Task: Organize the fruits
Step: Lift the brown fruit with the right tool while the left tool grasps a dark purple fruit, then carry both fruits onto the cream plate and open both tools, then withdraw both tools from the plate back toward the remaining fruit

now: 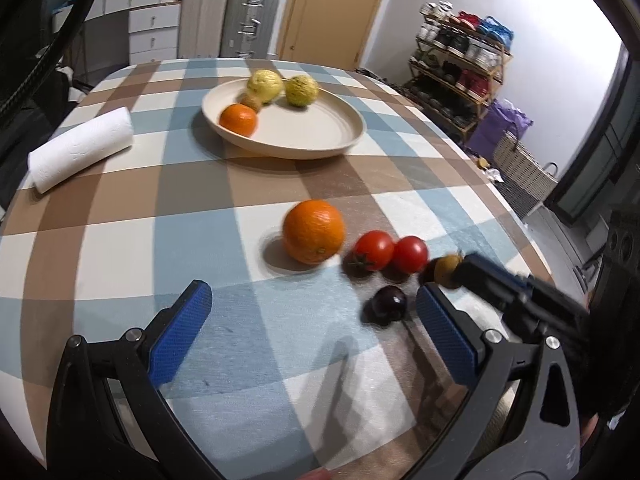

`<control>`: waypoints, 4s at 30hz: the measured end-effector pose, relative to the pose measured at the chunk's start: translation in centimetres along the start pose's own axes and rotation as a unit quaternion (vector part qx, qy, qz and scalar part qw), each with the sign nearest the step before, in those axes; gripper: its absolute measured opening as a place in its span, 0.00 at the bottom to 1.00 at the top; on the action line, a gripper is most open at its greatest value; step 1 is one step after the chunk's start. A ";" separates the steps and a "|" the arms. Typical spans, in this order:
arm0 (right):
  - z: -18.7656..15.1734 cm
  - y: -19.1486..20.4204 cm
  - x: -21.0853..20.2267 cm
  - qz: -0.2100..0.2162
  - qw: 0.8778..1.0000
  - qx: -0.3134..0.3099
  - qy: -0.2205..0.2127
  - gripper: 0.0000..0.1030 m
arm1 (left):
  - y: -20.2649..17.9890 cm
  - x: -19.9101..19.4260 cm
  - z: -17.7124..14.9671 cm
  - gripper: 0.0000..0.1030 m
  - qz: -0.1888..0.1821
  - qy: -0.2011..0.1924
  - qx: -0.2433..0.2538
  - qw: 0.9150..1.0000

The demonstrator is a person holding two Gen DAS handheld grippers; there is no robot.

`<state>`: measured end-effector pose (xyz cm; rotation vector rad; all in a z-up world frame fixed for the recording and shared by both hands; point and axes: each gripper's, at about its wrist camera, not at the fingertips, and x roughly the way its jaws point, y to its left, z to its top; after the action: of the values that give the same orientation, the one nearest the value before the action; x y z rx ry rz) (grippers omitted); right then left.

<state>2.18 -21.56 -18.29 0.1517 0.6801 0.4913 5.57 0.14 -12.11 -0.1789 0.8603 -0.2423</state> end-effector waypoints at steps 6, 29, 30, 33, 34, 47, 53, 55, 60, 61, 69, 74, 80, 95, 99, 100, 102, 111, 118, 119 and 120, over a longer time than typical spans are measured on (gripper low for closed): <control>1.3 -1.3 -2.0 -0.013 0.999 0.010 -0.034 0.18 | -1.6 1.4 0.2 0.99 -0.022 0.021 0.025 0.999; 3.3 -5.4 -3.5 -0.022 0.997 0.036 -0.059 0.18 | -4.3 4.3 0.3 0.21 -0.072 0.079 0.075 0.991; 3.4 -5.4 -3.3 -0.021 0.997 0.036 -0.058 0.18 | -4.2 4.3 0.3 0.21 -0.075 0.080 0.072 0.991; 3.4 -5.5 -3.1 -0.018 0.998 0.039 -0.056 0.18 | -4.1 3.9 0.7 0.21 -0.085 0.075 0.070 0.991; 3.5 -5.6 -3.0 -0.016 0.998 0.039 -0.054 0.18 | -4.1 3.6 0.9 0.21 -0.089 0.073 0.072 0.991; 9.6 -5.9 -2.3 0.049 0.996 0.049 -0.060 0.18 | -1.2 0.5 8.7 0.21 -0.091 0.022 0.033 0.995; 14.4 -5.4 -1.4 0.074 0.995 0.023 -0.069 0.18 | 2.0 0.4 14.3 0.21 -0.077 -0.013 0.012 0.997; 16.2 -5.4 -0.6 0.089 0.994 0.022 -0.066 0.18 | 3.2 0.9 16.1 0.21 -0.067 -0.019 0.005 0.998; 20.5 -4.2 2.2 0.122 0.991 0.003 -0.054 0.18 | 6.2 3.2 19.3 0.21 -0.040 -0.025 -0.009 0.999; 21.4 -3.8 3.2 0.129 0.990 -0.003 -0.047 0.18 | 7.0 3.9 19.8 0.21 -0.040 -0.023 -0.014 0.999; 26.2 -0.6 12.8 0.176 0.984 -0.035 0.019 0.18 | 10.7 9.2 21.3 0.21 -0.032 0.002 -0.032 0.999; 26.3 0.1 19.0 0.187 0.979 -0.032 0.077 0.18 | 12.2 11.9 21.1 0.21 -0.032 0.015 -0.042 0.998; 25.8 1.0 23.8 0.161 0.977 -0.055 0.131 0.18 | 12.7 13.6 21.2 0.21 -0.037 0.020 -0.042 0.998; 24.3 2.0 27.0 0.109 0.976 -0.096 0.160 0.20 | 12.1 14.1 21.2 0.31 -0.010 -0.002 -0.026 1.000; 24.4 1.2 25.3 0.115 0.980 -0.074 0.141 0.22 | 11.6 12.6 20.8 0.51 -0.015 -0.016 -0.024 0.999; 24.5 1.1 24.6 0.116 0.982 -0.072 0.132 0.24 | 11.4 12.0 20.6 0.53 -0.012 -0.021 -0.024 0.999; 24.6 0.9 22.8 0.119 0.984 -0.071 0.111 0.30 | 11.0 10.9 20.3 0.54 -0.008 -0.026 -0.024 0.999; 23.9 -0.2 9.1 0.133 0.988 -0.075 -0.037 0.72 | 7.9 4.2 17.5 0.79 0.009 -0.072 -0.014 0.997; 20.7 -0.1 -0.1 0.125 0.981 -0.069 -0.128 0.95 | 4.2 0.1 14.4 0.83 0.030 -0.092 -0.003 0.995; 20.0 0.0 -1.2 0.118 0.981 -0.070 -0.139 0.96 | 3.7 -0.4 13.8 0.84 0.031 -0.096 -0.006 0.995; 19.5 0.1 -2.0 0.111 0.980 -0.070 -0.147 0.98 | 3.2 -0.9 13.1 0.88 0.030 -0.101 -0.012 0.994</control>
<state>13.17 -22.01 -2.08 0.1654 0.3389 0.7134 15.42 4.20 -3.88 -0.1961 0.6674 -0.1549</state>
